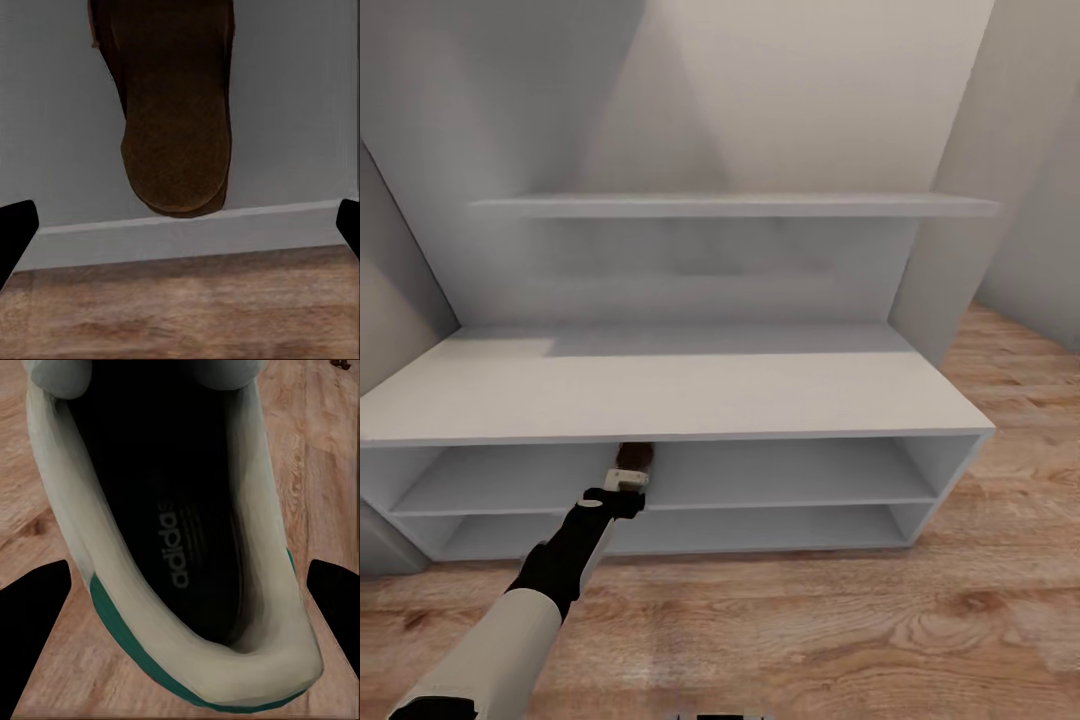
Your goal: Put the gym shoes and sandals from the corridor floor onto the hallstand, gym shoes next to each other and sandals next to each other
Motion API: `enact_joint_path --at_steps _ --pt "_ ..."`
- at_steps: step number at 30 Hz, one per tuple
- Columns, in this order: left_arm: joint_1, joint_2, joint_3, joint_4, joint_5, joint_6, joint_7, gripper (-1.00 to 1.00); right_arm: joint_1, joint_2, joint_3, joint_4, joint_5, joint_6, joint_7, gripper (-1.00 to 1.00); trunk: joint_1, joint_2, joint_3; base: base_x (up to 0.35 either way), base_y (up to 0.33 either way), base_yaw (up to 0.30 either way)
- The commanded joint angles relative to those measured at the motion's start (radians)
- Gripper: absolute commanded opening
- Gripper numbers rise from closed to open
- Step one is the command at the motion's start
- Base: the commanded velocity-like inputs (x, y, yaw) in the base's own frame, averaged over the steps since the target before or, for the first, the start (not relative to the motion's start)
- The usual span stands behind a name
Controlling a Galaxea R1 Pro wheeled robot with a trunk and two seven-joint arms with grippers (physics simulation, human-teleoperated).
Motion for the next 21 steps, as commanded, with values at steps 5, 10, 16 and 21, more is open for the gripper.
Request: enact_joint_path --at_steps 5,10,16,21 --pt "-0.001 0.000 -0.004 -0.001 -0.010 0.007 0.006 1.00 0.000 0.000 0.008 -0.001 -0.003 -0.001 -0.006 -1.00 -0.001 0.000 -0.001 -0.310 -0.086 0.000" --pt "-0.003 0.000 -0.005 0.000 -0.011 0.008 0.007 1.00 0.000 0.000 0.008 -0.001 -0.004 -0.001 -0.006 -1.00 -0.001 0.000 -0.001 -0.266 -0.170 0.000" --pt "-0.004 0.000 -0.005 0.000 -0.010 0.009 0.007 1.00 0.000 0.000 0.008 -0.001 -0.004 -0.001 -0.006 -1.00 -0.001 0.000 -0.001 -0.179 -0.224 0.000" --pt "0.003 -0.001 0.000 -0.001 -0.007 0.007 0.007 1.00 0.000 0.000 0.008 -0.001 -0.004 -0.001 -0.006 -1.00 -0.001 0.000 -0.001 -0.152 -0.214 0.000"
